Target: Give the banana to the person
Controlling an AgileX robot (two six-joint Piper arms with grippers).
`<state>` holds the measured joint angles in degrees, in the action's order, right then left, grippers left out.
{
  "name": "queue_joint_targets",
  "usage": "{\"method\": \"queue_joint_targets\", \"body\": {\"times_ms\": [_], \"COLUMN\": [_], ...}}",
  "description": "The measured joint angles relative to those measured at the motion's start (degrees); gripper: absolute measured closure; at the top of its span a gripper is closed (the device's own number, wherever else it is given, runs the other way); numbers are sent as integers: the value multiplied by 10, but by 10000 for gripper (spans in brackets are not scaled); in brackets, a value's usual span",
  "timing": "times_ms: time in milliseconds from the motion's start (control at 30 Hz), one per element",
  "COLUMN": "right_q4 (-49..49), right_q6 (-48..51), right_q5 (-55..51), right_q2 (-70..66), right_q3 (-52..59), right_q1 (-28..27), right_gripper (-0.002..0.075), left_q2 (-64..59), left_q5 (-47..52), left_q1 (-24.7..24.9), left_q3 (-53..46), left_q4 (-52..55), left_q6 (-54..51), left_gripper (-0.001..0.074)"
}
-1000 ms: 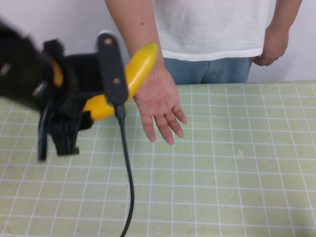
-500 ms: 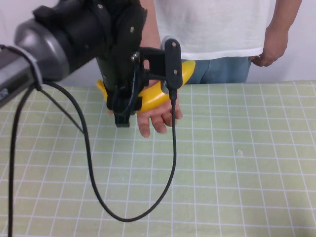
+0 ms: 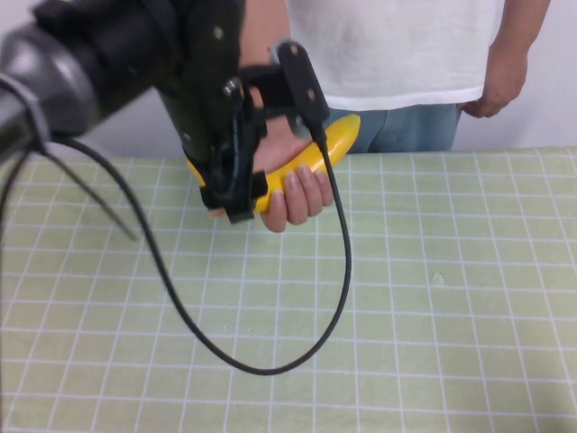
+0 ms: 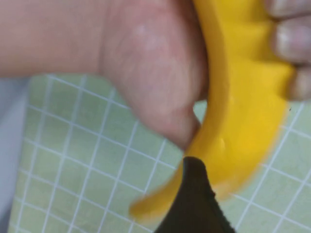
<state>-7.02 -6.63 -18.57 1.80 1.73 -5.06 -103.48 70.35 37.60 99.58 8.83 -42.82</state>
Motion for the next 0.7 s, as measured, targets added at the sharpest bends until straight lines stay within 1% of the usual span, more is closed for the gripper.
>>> {"method": "queue_joint_targets", "body": {"times_ms": [67, 133, 200, 233, 367, 400, 500, 633, 700], "right_q4": [0, 0, 0, 0, 0, 0, 0, 0, 0], "right_q6": [0, 0, 0, 0, 0, 0, 0, 0, 0], "right_q5": [0, 0, 0, 0, 0, 0, 0, 0, 0], "right_q2": [0, 0, 0, 0, 0, 0, 0, 0, 0], "right_q3": [0, 0, 0, 0, 0, 0, 0, 0, 0], "right_q1": [0, 0, 0, 0, 0, 0, 0, 0, 0], "right_gripper": [732, 732, 732, 732, 732, 732, 732, 732, 732], "left_q2": [26, 56, 92, 110, 184, 203, 254, 328, 373], "left_q5": [1, 4, 5, 6, 7, 8, 8, -30, -74], "left_q1": [0, 0, -3, -6, -36, -43, -46, -46, -46], "left_q3": [0, 0, 0, -2, -49, -71, -150, -284, -356], "left_q4": [-6, -10, -18, -27, -111, -136, -179, -194, -194], "left_q6": [9, 24, 46, 56, 77, 78, 78, 76, 72], "left_gripper": [281, 295, 348, 392, 628, 666, 716, 733, 735]}}
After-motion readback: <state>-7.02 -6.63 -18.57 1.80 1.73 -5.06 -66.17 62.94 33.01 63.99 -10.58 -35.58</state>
